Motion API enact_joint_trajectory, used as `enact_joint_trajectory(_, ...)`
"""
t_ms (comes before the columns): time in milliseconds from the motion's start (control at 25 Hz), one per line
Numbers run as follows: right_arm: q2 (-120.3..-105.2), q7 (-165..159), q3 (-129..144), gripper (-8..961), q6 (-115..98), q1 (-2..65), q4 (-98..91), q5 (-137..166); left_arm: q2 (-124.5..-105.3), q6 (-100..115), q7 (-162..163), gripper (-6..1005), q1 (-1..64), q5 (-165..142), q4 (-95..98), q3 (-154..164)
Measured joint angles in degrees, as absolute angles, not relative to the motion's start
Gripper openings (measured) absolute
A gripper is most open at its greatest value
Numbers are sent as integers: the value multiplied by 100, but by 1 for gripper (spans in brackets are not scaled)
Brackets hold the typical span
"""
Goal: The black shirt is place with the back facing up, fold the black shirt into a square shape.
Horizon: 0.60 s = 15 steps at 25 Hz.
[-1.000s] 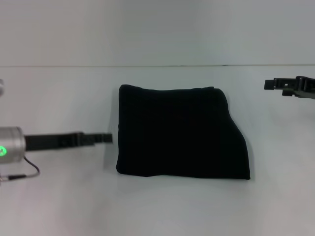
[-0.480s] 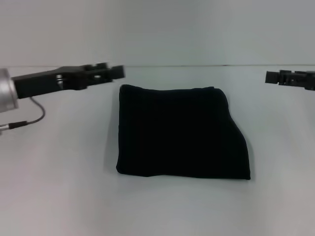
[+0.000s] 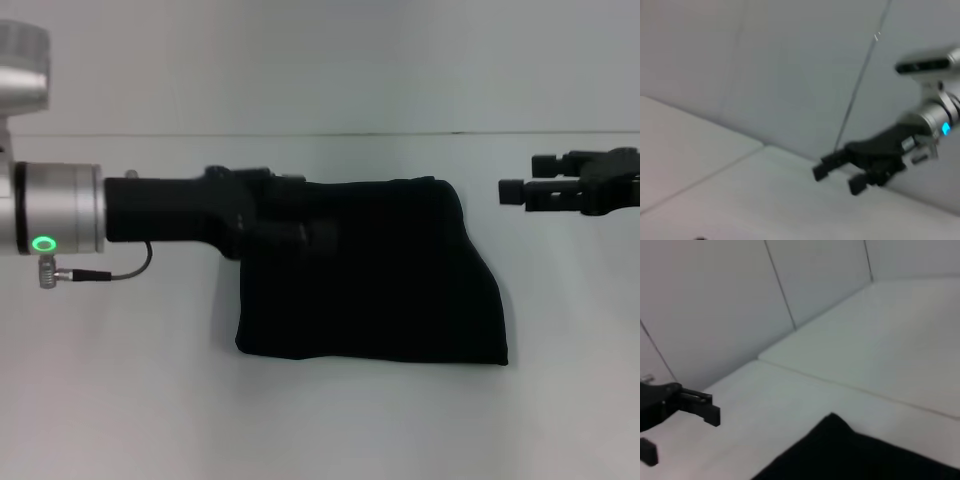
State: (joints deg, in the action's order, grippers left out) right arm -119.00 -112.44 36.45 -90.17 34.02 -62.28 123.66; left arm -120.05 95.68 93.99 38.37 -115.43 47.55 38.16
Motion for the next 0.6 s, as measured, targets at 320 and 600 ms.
enact_joint_trajectory(320,-11905,-12275,4306,860,-8427,3613,-6274,13268,-11915,9281,9892,877,3892,-12214,5113,4177)
enact_joint_trajectory(600,-11947,-12280,4350,859,-8289,3704,-6191,13305,-11888,9209,10011,877,3883,-12330,5218,4189)
